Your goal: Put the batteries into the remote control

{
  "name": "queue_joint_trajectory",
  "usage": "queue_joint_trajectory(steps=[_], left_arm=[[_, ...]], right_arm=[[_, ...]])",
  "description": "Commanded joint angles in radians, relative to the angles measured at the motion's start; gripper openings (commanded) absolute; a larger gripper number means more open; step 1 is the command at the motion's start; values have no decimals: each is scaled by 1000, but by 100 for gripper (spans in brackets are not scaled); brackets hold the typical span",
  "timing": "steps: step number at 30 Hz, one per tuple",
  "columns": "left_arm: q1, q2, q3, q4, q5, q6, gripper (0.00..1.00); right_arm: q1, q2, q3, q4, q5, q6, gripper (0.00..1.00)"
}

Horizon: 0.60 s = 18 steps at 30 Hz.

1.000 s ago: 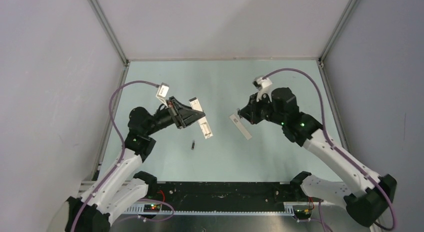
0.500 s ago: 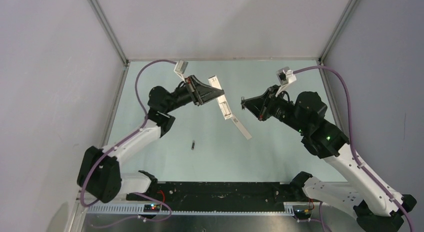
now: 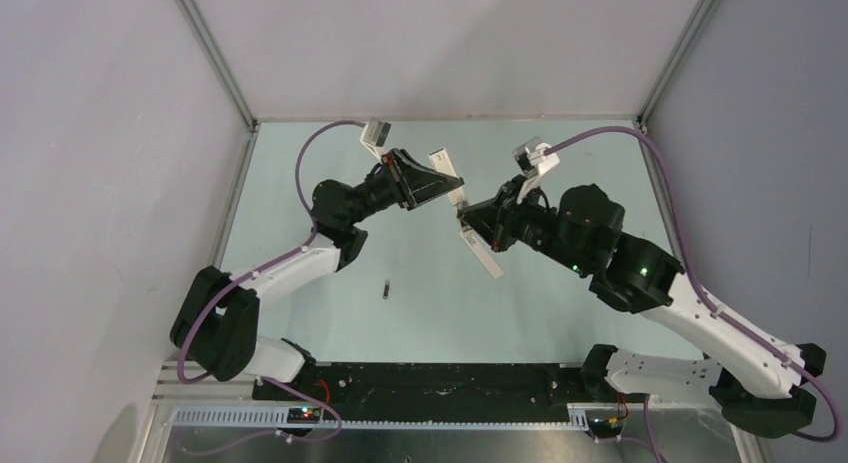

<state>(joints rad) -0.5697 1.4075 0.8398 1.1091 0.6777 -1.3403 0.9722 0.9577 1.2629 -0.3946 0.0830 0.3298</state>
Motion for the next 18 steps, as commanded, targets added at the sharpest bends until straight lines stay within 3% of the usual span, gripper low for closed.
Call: queue_joint_trajectory(steps=[1, 18], left_arm=[[-10, -27, -16, 78, -47, -35, 0], [-10, -57, -88, 49, -130, -107, 0]], right_arm=[[38, 32, 39, -18, 134, -59, 0], [44, 121, 40, -50, 148, -143, 0]])
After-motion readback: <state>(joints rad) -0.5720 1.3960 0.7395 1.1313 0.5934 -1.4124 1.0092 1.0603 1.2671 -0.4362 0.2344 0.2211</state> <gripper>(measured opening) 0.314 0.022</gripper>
